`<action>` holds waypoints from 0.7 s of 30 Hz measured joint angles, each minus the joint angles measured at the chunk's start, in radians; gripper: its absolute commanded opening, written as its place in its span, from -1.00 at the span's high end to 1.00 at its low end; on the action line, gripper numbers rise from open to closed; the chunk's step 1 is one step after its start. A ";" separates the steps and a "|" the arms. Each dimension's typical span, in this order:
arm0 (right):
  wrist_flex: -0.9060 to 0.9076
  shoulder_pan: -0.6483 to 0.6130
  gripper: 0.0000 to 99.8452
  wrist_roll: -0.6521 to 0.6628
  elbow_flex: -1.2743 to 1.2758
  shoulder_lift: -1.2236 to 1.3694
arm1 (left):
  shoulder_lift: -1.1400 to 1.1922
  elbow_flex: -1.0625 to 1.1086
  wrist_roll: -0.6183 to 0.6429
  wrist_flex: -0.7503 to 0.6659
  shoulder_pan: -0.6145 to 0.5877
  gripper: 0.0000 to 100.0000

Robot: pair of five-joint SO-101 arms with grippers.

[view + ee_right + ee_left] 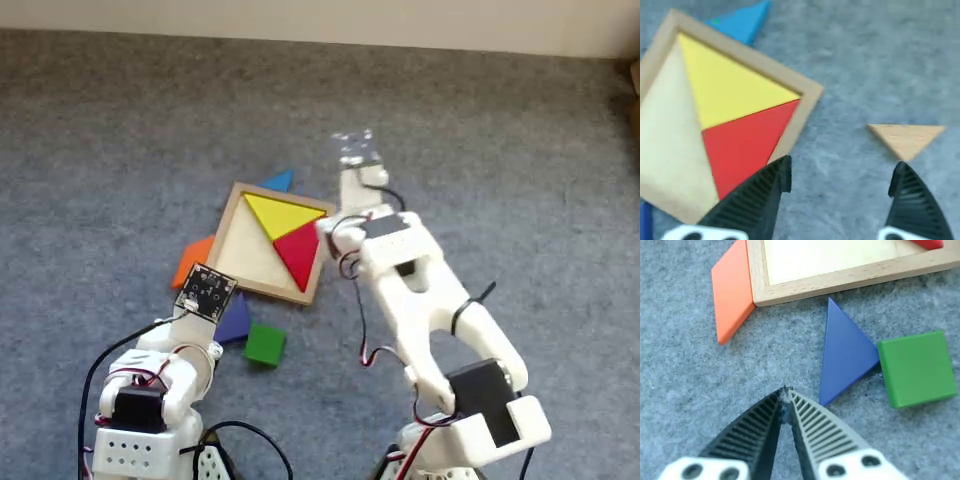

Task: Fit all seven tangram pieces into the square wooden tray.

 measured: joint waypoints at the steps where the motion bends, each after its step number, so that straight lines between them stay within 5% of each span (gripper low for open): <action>1: 0.003 0.015 0.39 -0.015 -0.011 0.000 | 0.000 0.000 0.000 0.000 0.000 0.99; 21: 0.006 0.169 0.39 -0.206 -0.351 0.404 | 0.000 0.000 0.000 0.000 0.000 0.99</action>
